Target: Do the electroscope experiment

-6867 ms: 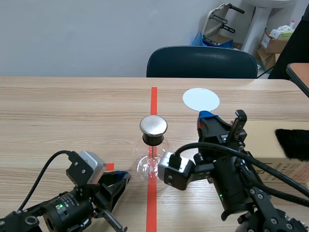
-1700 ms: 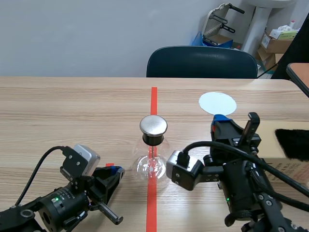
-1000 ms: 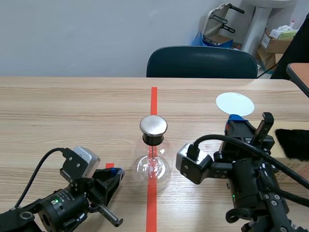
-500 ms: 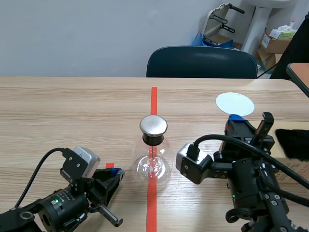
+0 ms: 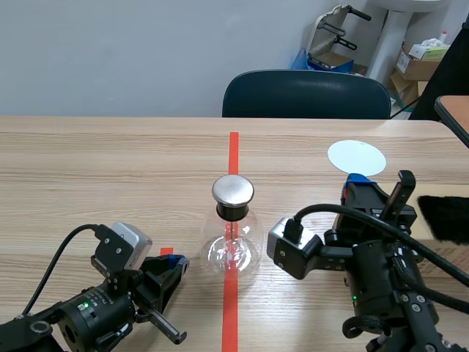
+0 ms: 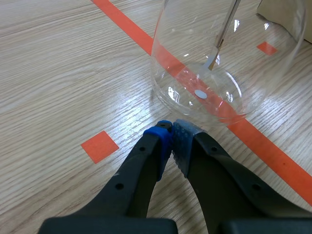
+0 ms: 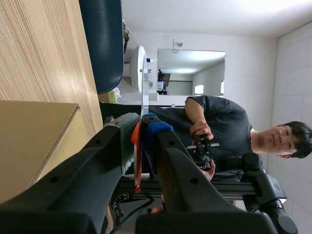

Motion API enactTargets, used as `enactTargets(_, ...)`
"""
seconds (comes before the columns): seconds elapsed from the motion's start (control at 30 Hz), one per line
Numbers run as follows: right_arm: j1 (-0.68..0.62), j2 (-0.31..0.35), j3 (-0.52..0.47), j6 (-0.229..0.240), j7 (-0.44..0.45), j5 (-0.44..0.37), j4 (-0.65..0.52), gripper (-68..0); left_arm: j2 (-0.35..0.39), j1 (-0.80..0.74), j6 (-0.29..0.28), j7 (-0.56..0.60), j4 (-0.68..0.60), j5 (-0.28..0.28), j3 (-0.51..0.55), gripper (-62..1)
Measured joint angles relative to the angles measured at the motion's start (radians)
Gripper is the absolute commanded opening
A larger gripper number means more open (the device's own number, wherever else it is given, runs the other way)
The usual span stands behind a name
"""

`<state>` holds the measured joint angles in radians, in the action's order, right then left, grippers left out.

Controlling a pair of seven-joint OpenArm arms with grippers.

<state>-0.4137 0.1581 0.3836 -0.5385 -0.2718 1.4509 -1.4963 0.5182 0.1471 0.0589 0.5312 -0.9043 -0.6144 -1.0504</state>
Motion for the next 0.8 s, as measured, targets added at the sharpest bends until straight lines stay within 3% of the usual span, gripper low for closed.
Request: enactTargets(0.8,0.000,0.000,0.000,0.000,0.000,0.000,0.000,-66.7,0.000,0.000,-0.026,0.000,0.000,0.000,0.000,-58.0)
